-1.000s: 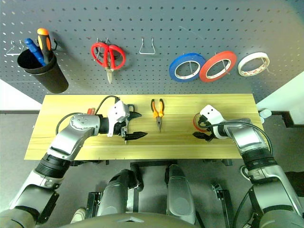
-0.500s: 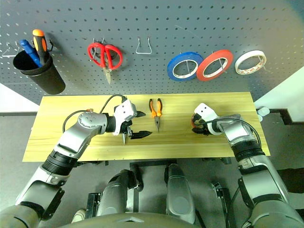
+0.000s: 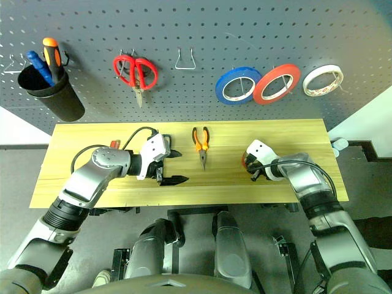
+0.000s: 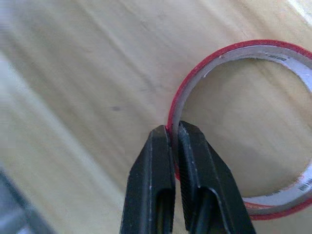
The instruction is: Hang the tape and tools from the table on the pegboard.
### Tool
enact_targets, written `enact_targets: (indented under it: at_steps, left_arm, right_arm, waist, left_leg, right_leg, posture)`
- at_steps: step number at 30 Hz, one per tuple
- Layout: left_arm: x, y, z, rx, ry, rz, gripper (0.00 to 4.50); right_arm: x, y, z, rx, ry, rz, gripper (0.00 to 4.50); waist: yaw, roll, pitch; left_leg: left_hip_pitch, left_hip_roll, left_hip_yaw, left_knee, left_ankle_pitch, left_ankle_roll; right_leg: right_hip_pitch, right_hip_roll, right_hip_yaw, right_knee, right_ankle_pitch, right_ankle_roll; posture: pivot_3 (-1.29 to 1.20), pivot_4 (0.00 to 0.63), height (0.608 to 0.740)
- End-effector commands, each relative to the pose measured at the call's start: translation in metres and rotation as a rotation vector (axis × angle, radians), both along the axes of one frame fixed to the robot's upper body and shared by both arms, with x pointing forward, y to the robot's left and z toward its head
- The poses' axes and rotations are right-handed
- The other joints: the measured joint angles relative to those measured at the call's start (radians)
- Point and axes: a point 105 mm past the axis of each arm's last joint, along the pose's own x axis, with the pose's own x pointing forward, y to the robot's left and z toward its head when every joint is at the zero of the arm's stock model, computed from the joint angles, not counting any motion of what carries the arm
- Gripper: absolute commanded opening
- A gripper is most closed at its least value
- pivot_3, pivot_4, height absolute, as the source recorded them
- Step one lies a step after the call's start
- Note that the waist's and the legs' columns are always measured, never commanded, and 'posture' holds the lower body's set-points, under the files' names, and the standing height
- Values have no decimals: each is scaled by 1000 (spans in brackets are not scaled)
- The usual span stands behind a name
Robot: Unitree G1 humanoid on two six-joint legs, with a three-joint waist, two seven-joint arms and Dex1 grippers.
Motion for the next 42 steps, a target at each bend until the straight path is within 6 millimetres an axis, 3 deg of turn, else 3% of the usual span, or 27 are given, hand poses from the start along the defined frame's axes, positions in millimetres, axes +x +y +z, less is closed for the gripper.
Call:
enact_targets:
  at_steps: [1, 4, 7, 12, 17, 22, 28, 36, 42]
  left_arm:
    - [-10, 1, 17, -81, -54, -66, 4500]
    - [-21, 7, 25, -132, -59, -133, 4500]
    - [-20, 18, 31, -164, -77, -123, 4500]
    - [-18, 35, 35, -179, -97, -119, 4500]
    - [-8, 40, 54, -265, -153, -112, 4500]
    - [0, 38, 69, -340, -197, -142, 4500]
    - [-1, 36, 92, -420, -237, -182, 4500]
    - [4, 23, 115, -456, -282, -197, 4500]
    - [10, 15, 120, -475, -288, -165, 4500]
  right_arm:
    - [-8, -2, 47, 68, -140, 31, 37]
    - [-35, 4, 73, 118, -206, 149, 37]
    - [-53, 7, 97, 166, -251, 191, 37]
    - [-69, 12, 133, 228, -344, 228, 37]
    - [-60, 2, 168, 201, -528, 190, 37]
    - [-48, 0, 186, 188, -619, 176, 37]
    - [-28, -2, 192, 156, -694, 145, 37]
    - [7, 0, 168, 125, -709, 106, 37]
    - [27, 7, 160, 121, -749, 96, 37]
  waist:
    - [-1, 0, -1]
    - [0, -1, -3]
    - [-4, -4, -6]
    - [-18, -5, -17]
    - [-33, -10, -37]
    - [-37, -12, -62]
    - [-59, -13, -81]
    - [-75, -13, -103]
    - [-95, -13, -112]
  left_leg:
    - [-1, 0, 0, 0, 0, -1]
    - [-2, 0, 0, 0, 2, -5]
    - [-2, 0, -2, 0, 1, -5]
    - [-3, 0, -3, 2, -1, -2]
    - [-5, -1, -5, 2, -1, -2]
    - [-5, -1, -5, 2, -1, -1]
    - [-4, -1, -5, 3, 1, 1]
    - [-1, -4, -5, 3, 4, -4]
    - [6, -5, -4, 1, 4, -4]
  right_leg:
    - [-1, 0, 0, 0, 0, 0]
    - [-1, 1, -1, 0, 0, 0]
    - [-1, 3, -2, 0, 0, 1]
    - [-1, 3, -2, -1, 1, -1]
    - [-2, 3, -3, -1, 1, -1]
    - [-1, 3, -3, -1, 1, 0]
    - [0, 4, -4, 1, 1, 1]
    - [3, 4, -3, 4, 0, 2]
    - [10, 4, -2, 5, -2, 5]
  posture:
    - [-258, 254, 730]
    - [-278, 234, 730]
    - [-302, 211, 730]
    - [-319, 184, 730]
    - [-324, 148, 730]
    - [-325, 129, 730]
    - [-314, 113, 730]
    - [-296, 92, 730]
    - [-283, 79, 730]
